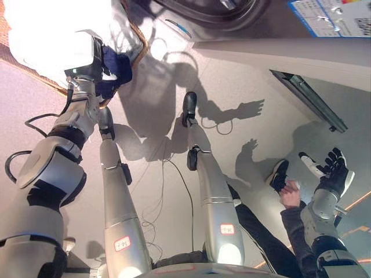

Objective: Put the clothes in the basket into the washing machine.

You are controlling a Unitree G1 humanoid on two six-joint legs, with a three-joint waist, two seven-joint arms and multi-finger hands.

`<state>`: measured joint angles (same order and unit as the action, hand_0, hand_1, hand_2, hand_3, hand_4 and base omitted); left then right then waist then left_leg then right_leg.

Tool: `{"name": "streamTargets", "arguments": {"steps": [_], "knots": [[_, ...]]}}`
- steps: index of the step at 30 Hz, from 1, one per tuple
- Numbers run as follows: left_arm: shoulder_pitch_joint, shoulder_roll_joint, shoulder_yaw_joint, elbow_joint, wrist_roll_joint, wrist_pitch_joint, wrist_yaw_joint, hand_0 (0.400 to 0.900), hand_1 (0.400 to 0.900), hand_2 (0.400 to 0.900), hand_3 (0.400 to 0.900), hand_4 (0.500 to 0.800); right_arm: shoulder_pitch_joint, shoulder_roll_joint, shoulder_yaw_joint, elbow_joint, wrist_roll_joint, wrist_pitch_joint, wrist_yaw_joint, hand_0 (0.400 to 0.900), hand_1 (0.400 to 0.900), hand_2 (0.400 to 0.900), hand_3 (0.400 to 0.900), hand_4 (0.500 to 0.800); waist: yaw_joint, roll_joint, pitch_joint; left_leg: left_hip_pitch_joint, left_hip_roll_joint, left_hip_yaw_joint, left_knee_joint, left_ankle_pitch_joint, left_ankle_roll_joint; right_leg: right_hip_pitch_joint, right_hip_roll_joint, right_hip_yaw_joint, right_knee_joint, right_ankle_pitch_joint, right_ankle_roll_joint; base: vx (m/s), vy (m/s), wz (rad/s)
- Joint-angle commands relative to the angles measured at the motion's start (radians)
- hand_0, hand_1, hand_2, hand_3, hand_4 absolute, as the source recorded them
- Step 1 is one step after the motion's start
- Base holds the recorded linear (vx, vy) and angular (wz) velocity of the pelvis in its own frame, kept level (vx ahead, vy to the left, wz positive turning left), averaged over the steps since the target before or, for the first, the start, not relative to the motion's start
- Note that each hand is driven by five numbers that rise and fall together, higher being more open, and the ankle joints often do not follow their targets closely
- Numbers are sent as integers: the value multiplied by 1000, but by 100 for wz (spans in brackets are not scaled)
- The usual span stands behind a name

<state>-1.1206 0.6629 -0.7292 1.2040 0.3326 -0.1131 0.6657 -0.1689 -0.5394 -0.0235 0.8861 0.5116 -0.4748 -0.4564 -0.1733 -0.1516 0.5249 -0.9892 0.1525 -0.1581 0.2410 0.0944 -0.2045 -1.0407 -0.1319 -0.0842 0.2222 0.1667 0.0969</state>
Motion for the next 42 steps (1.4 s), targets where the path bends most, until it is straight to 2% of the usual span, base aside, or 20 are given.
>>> {"name": "streamTargets", "arguments": {"steps": [1,7,11,13,14,15,17,20,22,25,27,31,32,42], "knots": [[60,-16,101,7,-45,-30,9,400,400,400,400,500,76,-104,-60,109,80,16,-60,900,900,900,900,800,16,4,-12,41,-44,39,-71,8,138,-1,-10,29,-6,41,60,35,20,-9],[128,-68,170,-56,-148,-87,-37,400,400,400,400,500,-32,-125,-75,306,122,75,-10,900,900,900,900,800,46,44,-7,176,-51,73,-117,10,133,114,-12,40,-34,36,57,60,25,-9],[165,-106,237,-117,-288,-128,-88,400,400,400,400,500,-75,-160,-103,393,125,118,6,900,900,900,900,800,67,76,-15,266,-55,89,-161,14,130,189,-14,42,-55,27,58,64,16,-8],[168,-126,273,-142,-392,-152,-108,400,400,400,400,500,-95,-180,-115,422,126,135,12,900,900,900,900,800,73,86,-20,302,-58,91,-184,22,128,221,-15,44,-71,29,59,49,-3,-5],[174,-138,300,-163,-484,-173,-124,400,400,400,400,500,-106,-192,-121,434,127,148,21,900,900,900,900,800,78,95,-25,324,-57,94,-194,19,127,238,-12,45,-72,22,59,53,1,-5],[174,-143,308,-175,-515,-180,-124,400,400,400,400,500,-114,-188,-113,429,116,147,8,900,900,900,900,800,80,100,-26,340,-57,97,-204,20,127,249,-10,45,-77,22,59,56,8,-8],[177,-149,344,-202,-658,-216,-171,400,400,400,400,500,-116,-187,-115,418,114,155,16,900,900,900,900,800,83,107,-32,372,-55,99,-227,27,124,274,-7,48,-89,21,60,53,5,-9],[161,-171,380,-229,-869,-242,-252,400,400,400,400,500,-107,-187,-125,407,127,165,27,900,900,900,900,800,84,116,-43,412,-52,99,-256,32,121,300,-2,45,-96,16,60,57,-16,-4],[135,-182,384,-249,-989,-256,-311,400,400,400,400,500,-108,-194,-130,414,136,172,37,900,900,900,900,800,83,121,-50,425,-53,98,-264,37,121,312,0,48,-99,16,59,52,-14,1],[84,-217,392,-271,-1144,-263,-358,400,400,400,400,500,-115,-198,-126,436,153,182,49,900,900,900,900,800,81,131,-63,441,-54,98,-272,34,121,322,1,49,-102,13,58,47,-6,0],[39,-232,381,-267,-1183,-261,-372,400,400,400,400,500,-126,-198,-115,448,160,190,54,900,900,900,900,800,80,138,-70,452,-53,98,-281,34,120,330,3,49,-107,13,59,52,-3,-3],[-50,-247,386,-212,-1259,-247,-394,400,400,400,400,500,-142,-194,-92,453,165,196,60,900,900,900,900,800,74,141,-82,471,-50,103,-298,36,118,339,7,51,-116,13,60,43,0,-5],[-100,-253,389,-185,-1297,-249,-395,400,400,400,400,500,-147,-195,-88,460,171,197,61,900,900,900,900,800,72,143,-87,477,-48,103,-306,38,116,342,11,51,-118,12,60,50,-1,-8],[-262,-263,411,-96,-1407,-244,-429,400,400,400,400,500,-131,-182,-84,483,187,201,67,900,900,900,900,800,43,144,-124,487,-38,103,-328,40,102,347,25,59,-137,20,63,45,-2,-7]]}}
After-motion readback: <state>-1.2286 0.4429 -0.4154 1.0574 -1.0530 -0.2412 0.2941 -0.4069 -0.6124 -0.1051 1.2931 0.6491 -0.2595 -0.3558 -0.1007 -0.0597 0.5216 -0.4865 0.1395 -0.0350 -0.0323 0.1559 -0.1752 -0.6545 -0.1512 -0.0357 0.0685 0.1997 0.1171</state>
